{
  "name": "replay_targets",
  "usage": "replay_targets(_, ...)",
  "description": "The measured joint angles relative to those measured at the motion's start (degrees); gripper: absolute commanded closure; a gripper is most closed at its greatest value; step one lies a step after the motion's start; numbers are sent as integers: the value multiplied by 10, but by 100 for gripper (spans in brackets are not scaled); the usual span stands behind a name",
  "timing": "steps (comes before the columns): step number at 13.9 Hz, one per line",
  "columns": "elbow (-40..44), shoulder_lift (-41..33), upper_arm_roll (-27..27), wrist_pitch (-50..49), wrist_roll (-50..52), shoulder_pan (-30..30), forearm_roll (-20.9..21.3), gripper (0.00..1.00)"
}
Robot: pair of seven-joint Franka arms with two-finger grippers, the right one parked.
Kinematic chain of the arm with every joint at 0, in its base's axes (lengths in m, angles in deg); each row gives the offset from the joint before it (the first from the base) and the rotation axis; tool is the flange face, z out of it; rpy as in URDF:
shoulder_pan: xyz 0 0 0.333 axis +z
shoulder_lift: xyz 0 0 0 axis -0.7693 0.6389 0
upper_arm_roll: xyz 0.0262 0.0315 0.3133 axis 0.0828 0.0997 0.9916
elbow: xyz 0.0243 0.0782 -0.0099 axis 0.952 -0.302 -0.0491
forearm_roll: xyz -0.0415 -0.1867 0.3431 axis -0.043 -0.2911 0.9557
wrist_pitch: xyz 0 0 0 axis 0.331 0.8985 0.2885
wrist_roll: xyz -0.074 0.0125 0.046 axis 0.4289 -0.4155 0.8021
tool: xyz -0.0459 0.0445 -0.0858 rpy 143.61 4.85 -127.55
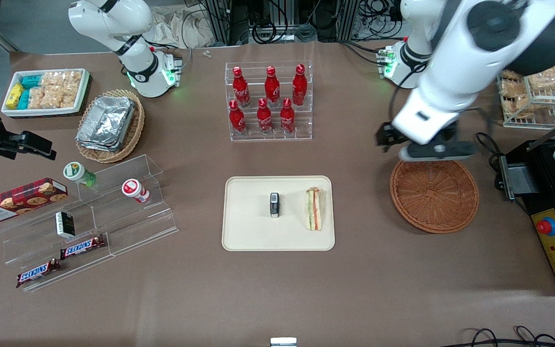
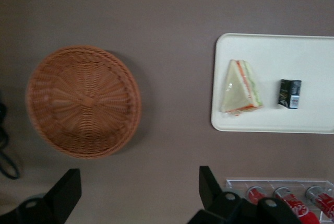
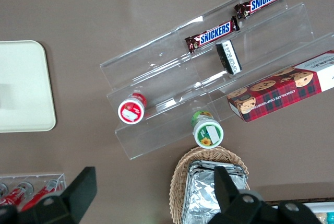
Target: Place sandwich from basket to tray
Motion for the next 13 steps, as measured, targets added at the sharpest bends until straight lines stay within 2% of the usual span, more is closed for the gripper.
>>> replay_targets(3, 0, -46, 97, -34, -84, -16, -23, 0)
replay_targets(5, 1, -57, 126, -38, -111, -17, -33, 0)
replay_targets(9, 9, -53, 130, -37, -113, -25, -34, 0)
replay_targets(13, 48, -18, 130, -43, -113, -25, -34, 0)
